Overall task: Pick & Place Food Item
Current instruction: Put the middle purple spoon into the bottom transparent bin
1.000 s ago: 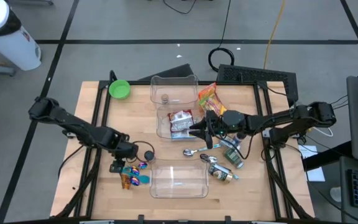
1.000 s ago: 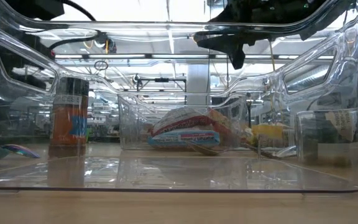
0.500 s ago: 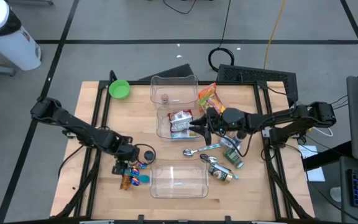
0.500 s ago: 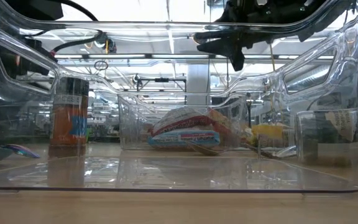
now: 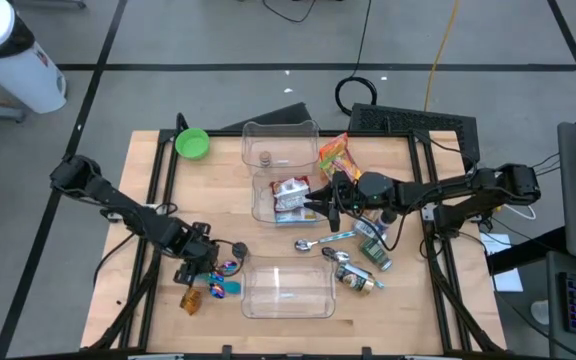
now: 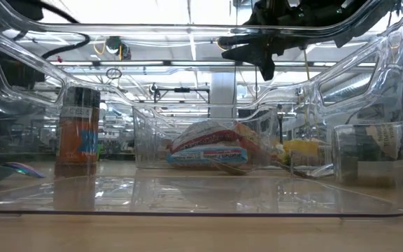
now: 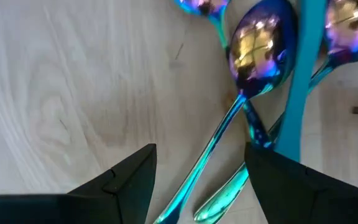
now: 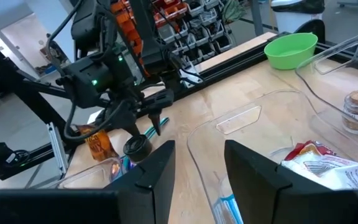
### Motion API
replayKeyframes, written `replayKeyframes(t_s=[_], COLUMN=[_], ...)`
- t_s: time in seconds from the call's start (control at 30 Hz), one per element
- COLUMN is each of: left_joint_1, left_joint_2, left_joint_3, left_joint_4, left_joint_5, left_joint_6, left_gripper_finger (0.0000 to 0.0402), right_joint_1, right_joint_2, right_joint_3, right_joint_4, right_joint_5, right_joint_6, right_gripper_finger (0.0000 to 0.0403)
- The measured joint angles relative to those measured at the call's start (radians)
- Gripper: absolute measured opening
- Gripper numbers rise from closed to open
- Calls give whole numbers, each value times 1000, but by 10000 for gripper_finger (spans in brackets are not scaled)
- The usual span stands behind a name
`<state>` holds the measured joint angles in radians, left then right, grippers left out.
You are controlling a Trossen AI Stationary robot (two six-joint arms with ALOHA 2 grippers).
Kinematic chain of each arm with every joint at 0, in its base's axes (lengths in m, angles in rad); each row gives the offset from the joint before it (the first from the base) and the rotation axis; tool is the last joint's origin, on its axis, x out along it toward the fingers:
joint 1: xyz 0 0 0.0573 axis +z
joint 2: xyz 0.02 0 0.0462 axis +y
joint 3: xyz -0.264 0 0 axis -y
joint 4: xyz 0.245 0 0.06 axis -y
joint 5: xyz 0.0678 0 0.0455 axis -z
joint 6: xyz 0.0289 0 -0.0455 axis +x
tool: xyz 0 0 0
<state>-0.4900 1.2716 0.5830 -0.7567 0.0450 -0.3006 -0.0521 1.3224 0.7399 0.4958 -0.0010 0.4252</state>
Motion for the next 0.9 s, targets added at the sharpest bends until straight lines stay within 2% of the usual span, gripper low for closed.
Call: replayKeyframes(t_s=[0.53, 0.67, 0.9], left_joint_1=[-1, -1, 0], left_joint_2=[108, 106, 105], left_joint_3=[-10, -11, -12], left_joint_4=[8, 7, 4], left_joint_5=[7, 6, 21], left_joint_6=[-97, -141, -239], left_gripper_finger=[244, 203, 102], right_joint_1=[0, 0, 0], right_joint_2=[0, 0, 0], right_joint_3=[0, 0, 0], right_joint_4=[1, 1, 1], right_joint_5=[3, 3, 3], right_joint_6=[18, 19, 33], right_gripper_finger=[130, 130, 130])
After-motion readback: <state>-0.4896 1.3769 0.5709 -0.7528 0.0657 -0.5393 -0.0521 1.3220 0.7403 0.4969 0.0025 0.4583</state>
